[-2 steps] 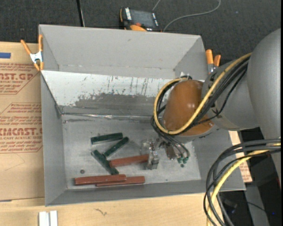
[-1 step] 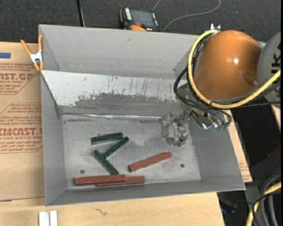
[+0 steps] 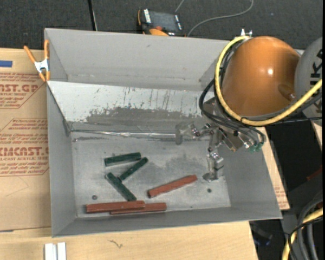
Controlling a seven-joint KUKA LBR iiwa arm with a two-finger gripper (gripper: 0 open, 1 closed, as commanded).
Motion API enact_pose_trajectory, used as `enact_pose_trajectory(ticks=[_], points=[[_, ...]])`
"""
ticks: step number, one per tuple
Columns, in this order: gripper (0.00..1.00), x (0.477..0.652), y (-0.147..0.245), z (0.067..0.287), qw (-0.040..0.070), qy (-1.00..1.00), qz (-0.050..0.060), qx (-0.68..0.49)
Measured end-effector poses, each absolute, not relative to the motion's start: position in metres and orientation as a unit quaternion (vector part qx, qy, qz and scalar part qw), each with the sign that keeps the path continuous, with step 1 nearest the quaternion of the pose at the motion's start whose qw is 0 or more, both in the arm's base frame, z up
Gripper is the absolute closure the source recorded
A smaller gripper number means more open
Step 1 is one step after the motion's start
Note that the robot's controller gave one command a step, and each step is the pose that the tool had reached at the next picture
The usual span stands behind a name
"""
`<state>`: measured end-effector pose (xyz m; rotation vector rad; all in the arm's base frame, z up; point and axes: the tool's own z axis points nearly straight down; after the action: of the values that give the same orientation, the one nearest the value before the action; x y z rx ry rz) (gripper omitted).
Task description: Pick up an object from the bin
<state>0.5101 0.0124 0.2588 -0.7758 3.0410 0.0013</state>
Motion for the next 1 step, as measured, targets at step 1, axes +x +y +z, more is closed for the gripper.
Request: enact_pose_trajectory(ticks=[1], points=[[0.00, 0.4926, -0.0095, 0.1390, -0.003, 0.947, 0.002, -0.322]])
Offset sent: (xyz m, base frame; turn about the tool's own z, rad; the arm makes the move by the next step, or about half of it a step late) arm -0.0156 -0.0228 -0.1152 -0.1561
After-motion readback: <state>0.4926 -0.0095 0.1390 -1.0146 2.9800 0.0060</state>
